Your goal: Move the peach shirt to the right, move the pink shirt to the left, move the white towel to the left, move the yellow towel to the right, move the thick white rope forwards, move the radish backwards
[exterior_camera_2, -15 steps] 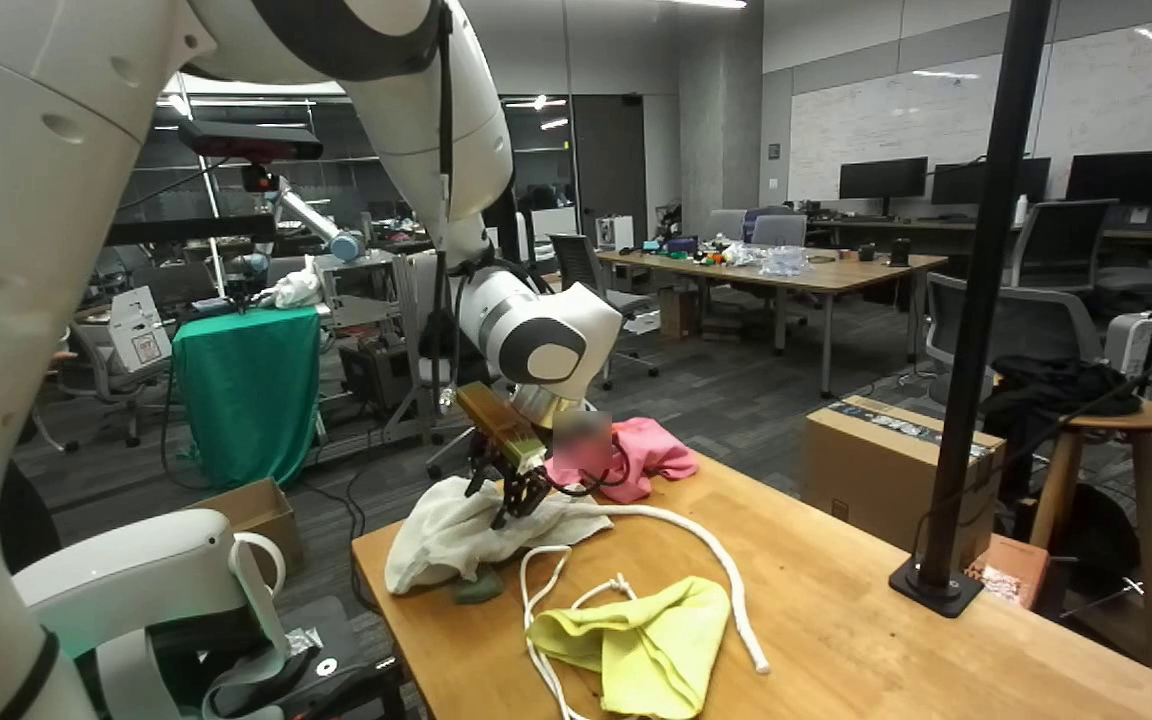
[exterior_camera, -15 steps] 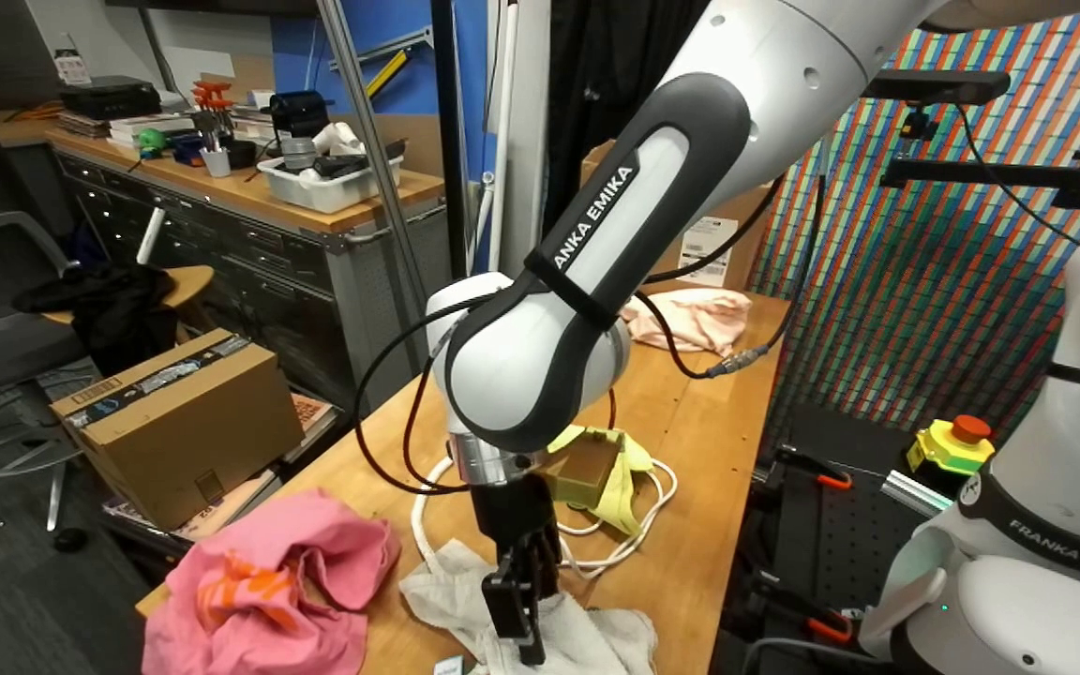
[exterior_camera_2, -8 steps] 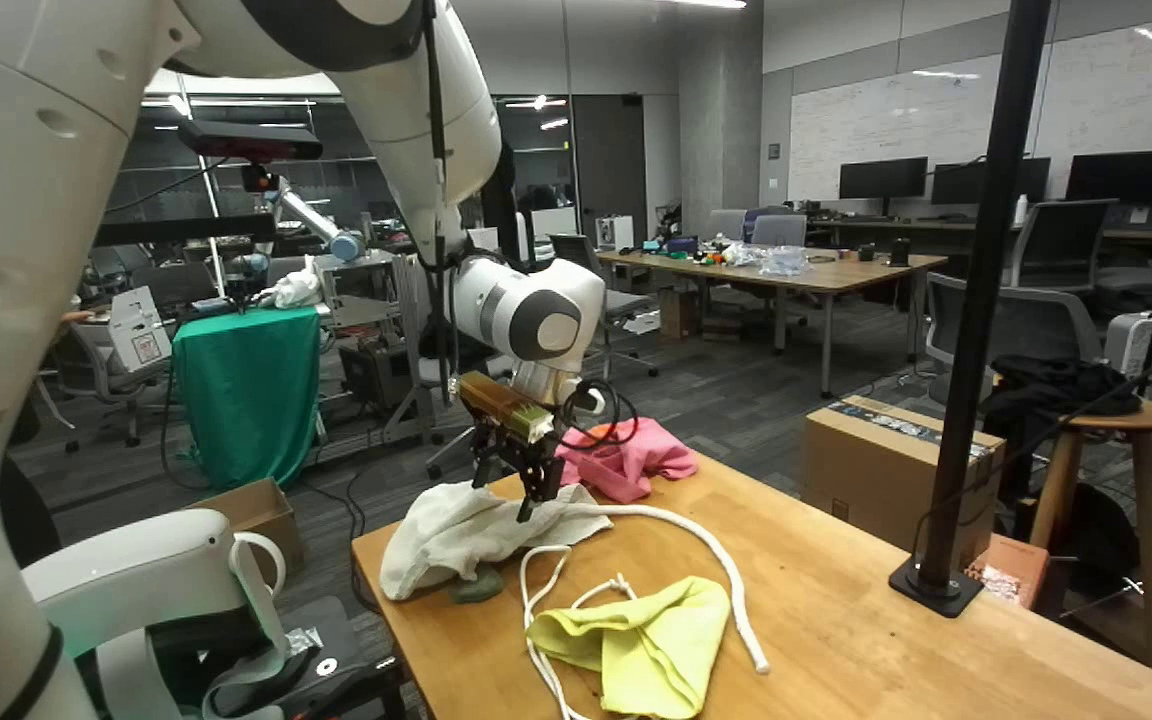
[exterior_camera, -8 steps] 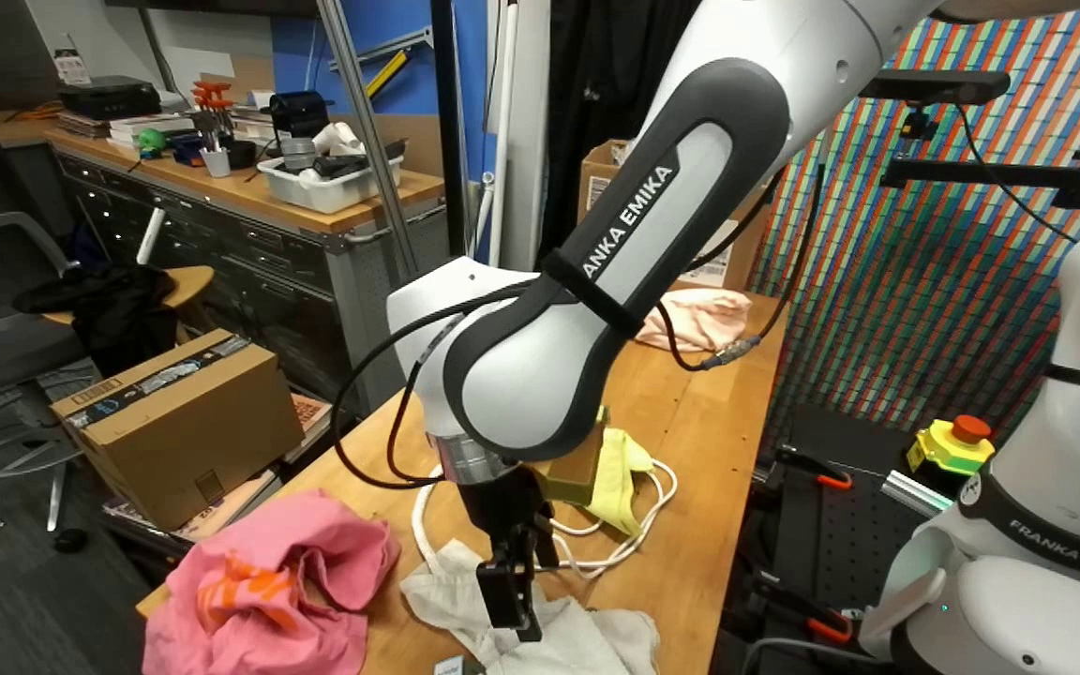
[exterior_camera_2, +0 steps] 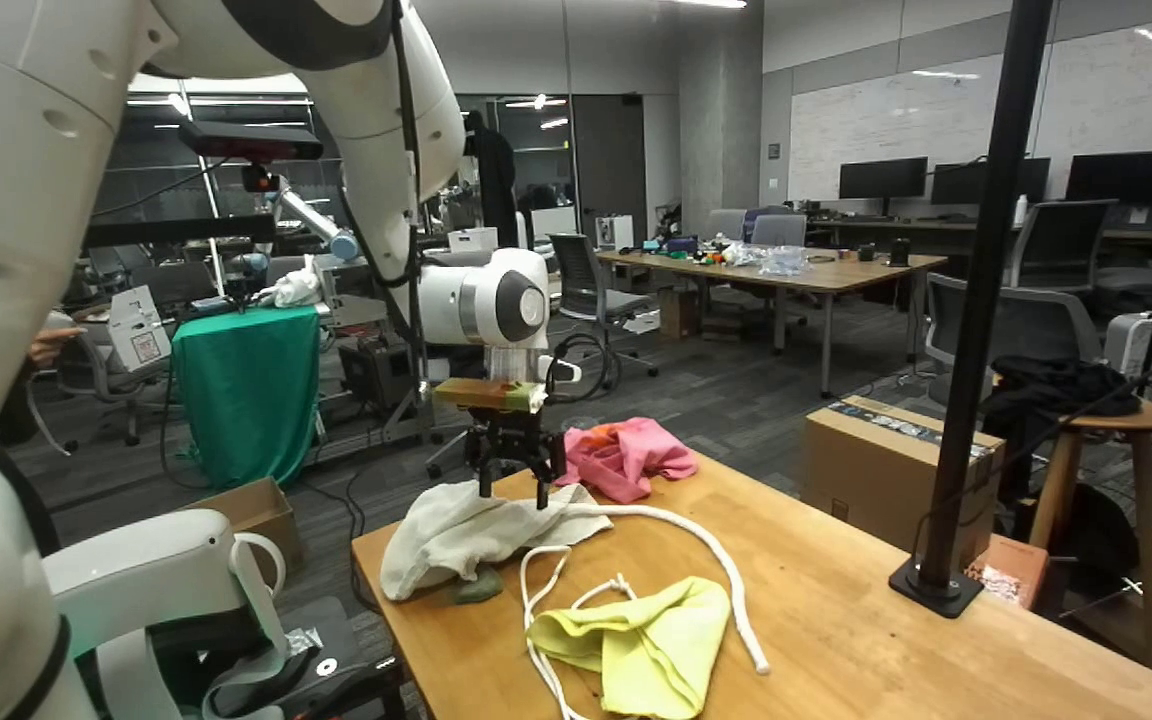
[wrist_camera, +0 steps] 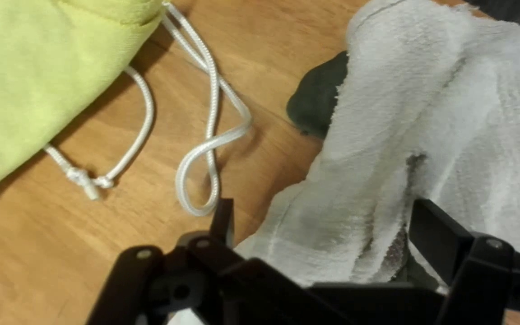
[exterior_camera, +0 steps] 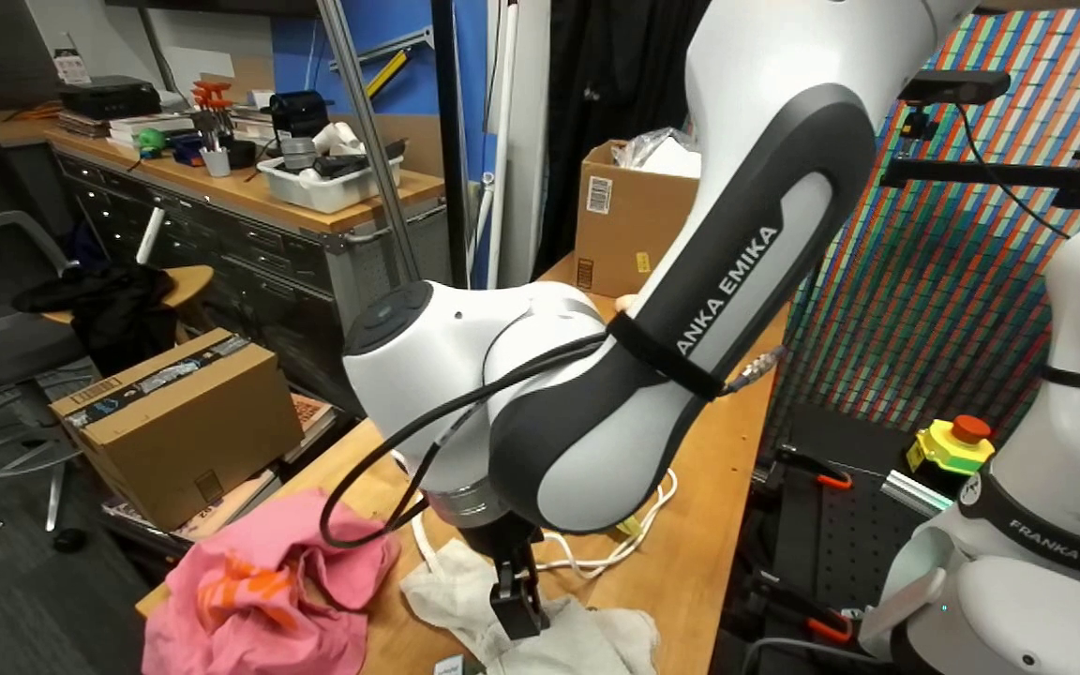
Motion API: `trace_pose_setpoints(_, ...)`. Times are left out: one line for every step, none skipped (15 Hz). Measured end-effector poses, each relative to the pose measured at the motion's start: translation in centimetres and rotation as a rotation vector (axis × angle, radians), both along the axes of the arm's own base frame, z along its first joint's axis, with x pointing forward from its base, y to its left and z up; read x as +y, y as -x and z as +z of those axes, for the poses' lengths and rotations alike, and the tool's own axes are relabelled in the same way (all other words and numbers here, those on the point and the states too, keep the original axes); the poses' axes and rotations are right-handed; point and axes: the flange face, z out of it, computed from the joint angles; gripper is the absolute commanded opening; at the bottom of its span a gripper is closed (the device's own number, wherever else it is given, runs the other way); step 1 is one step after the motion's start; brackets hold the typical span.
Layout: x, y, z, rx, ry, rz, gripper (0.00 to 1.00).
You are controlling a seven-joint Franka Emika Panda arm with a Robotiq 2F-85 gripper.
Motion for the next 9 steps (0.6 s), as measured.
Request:
trace_pose_setpoints(-0.4,-0.3,0.0,-0.024,0.023,0.011,1.00)
trace_pose_setpoints(-0.9,-0.8,0.0,-0.046,0.042,0.016,1.00)
trace_pose_setpoints(-1.6,-1.3,0.0,-0.066,0.058,0.011,1.00)
trace_pose_setpoints(-2.3,-1.9,0.0,-0.085,0.069,0.001,1.00)
trace_pose_setpoints(-3.1,-2.5,0.2,-0.103,0.076,-0.015,1.00)
trace_pose_setpoints(-3.9,-3.2,0.4,-0.120,0.085,-0.034,1.00)
trace_pose_setpoints(-4.8,-3.8,0.6,-0.136,0.092,-0.056,1.00)
trace_pose_setpoints(-5.8,-4.4,0.8,-0.149,0.098,-0.081,1.00)
trace_pose_setpoints(-6.8,-4.9,0.9,-0.158,0.104,-0.108,1.00)
